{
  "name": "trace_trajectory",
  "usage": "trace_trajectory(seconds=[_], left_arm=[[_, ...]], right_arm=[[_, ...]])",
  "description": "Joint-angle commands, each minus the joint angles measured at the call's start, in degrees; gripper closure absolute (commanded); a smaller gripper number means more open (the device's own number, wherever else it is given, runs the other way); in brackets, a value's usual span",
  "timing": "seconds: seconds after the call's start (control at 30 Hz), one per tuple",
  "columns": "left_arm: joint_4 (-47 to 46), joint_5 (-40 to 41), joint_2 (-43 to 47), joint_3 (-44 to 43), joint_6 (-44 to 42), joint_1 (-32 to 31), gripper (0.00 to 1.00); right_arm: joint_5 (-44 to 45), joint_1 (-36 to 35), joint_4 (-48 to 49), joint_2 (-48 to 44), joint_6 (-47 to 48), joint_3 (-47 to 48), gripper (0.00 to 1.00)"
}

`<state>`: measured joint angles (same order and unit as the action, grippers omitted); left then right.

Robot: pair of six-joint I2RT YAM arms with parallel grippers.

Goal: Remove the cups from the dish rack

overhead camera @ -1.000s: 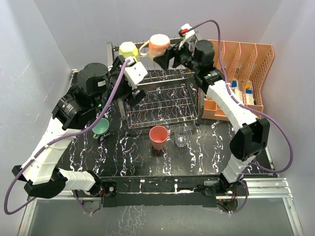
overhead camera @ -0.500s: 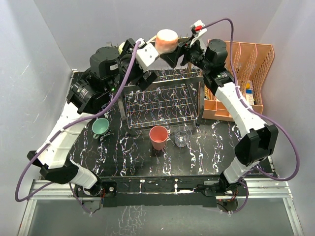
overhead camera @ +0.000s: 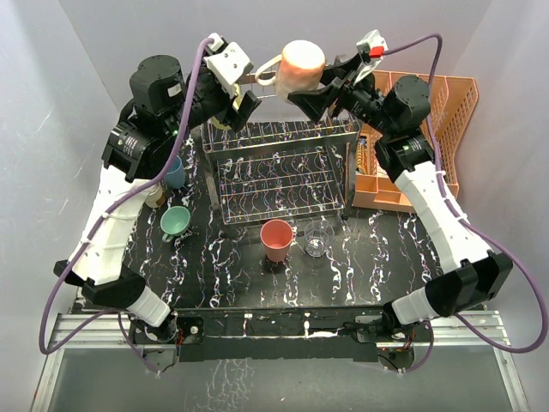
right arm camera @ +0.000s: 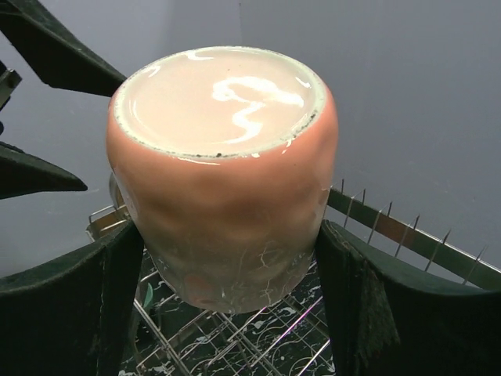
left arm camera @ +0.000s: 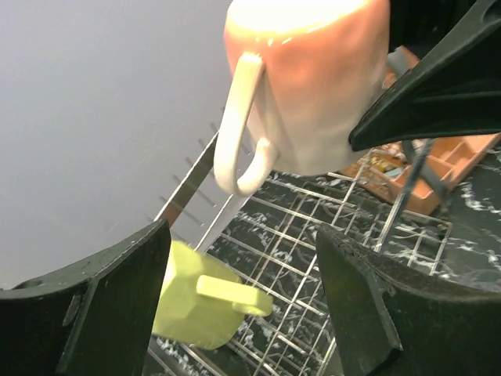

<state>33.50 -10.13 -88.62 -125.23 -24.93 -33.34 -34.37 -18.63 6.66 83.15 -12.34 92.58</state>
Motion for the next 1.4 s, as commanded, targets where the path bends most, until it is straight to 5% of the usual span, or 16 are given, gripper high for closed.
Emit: trace_trajectory(seconds=[0.0,0.2,0.9,1.27,1.37], left_arm=[[4.1,-11.3,-1.5,-5.6,3.6,0.1,0.27],[8.0,-18.5,-1.6,-5.0,6.2,0.2,0.34],[7.8,-14.1,4.0,7.5,7.2,0.2,0.54],[10.0,-14.7,8.2,13.6,10.2,0.1,1.00],[10.2,-18.2,9.9,17.0,11.3,0.2,1.00]], right_arm=[[-1.8,0.1,9.1,-5.0,-1.9,-1.1,0.60],[-3.6,0.1,8.8,-7.1,-3.1,-4.2,0.61],[-5.2,-6.4,6.6,-13.9,-2.9,-13.2,0.63],[-3.0,-12.6,6.1,-17.2,-2.7,-18.7,0.63],[-1.3,-15.4,7.0,-18.1,-2.9,-20.7,0.64]])
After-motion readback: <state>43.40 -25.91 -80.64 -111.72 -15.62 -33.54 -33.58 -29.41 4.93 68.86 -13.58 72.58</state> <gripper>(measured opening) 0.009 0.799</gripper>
